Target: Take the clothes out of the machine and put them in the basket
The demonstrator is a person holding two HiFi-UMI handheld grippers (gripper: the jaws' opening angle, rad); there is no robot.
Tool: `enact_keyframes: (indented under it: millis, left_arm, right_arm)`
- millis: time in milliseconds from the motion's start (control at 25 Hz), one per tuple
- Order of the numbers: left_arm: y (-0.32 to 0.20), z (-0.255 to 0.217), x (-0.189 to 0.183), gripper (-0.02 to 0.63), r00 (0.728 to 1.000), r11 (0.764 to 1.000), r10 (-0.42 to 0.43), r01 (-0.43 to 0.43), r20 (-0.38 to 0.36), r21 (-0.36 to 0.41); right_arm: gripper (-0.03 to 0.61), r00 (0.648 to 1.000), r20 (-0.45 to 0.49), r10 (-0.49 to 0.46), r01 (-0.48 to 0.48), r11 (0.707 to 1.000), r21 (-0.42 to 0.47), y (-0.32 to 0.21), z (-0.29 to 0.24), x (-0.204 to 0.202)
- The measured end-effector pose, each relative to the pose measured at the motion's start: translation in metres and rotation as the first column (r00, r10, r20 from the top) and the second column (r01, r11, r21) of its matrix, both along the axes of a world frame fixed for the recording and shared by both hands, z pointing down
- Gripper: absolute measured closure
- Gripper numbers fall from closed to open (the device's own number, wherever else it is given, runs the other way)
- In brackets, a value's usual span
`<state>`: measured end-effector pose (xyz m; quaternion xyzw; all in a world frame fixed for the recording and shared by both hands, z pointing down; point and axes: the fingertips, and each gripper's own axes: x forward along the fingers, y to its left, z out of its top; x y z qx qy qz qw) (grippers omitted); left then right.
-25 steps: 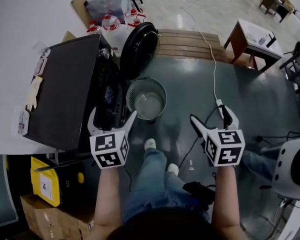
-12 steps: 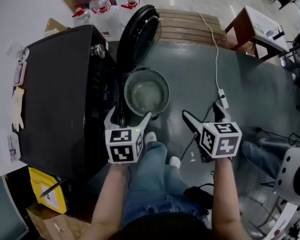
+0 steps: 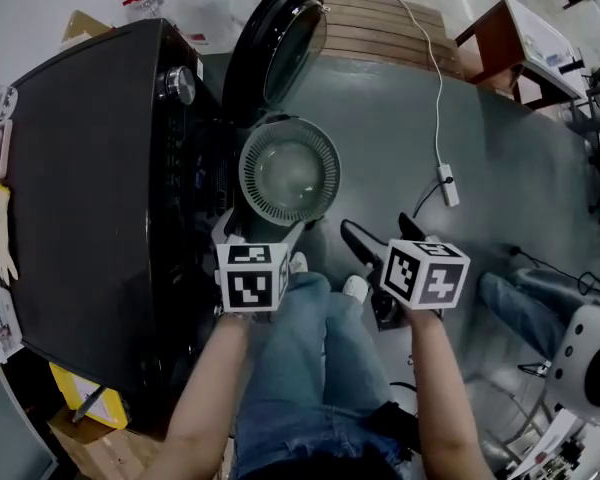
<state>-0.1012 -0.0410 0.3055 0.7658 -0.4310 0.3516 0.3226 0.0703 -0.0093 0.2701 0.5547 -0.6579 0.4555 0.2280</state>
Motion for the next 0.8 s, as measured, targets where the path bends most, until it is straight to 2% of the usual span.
enact_keyframes:
  millis: [240, 360, 520, 800]
  left_arm:
    - [-0.005, 0.042, -0.012, 0.124, 0.999, 0.998, -0.049, 0.05, 0.02, -0.041]
    - [-0.006, 0.074, -0.019, 0.124, 0.996, 0.995, -0.073, 0.075, 0.049, -0.06]
    - [-0.013, 0.12, -0.039, 0.124, 0.985, 0.993, -0.093, 0.103, 0.145, -0.059]
    - [-0.014, 0.18, -0.089, 0.124, 0.94, 0.976, -0.182, 0.208, 0.287, -0.062]
  right_arm:
    - [0.08, 0.999, 0.053, -0.015, 0.02, 0.996, -0.091, 0.005, 0.059, -0.012]
    - [0.078, 0.997, 0.022, -0.071, 0.073, 0.992, -0.108, 0.006, 0.098, -0.014]
    - [0.08, 0.987, -0.045, -0.154, 0.147, 0.98, -0.135, -0.004, 0.157, -0.013]
    - [0.082, 0.978, -0.058, -0.202, 0.191, 0.968, -0.162, -0.028, 0.229, -0.023]
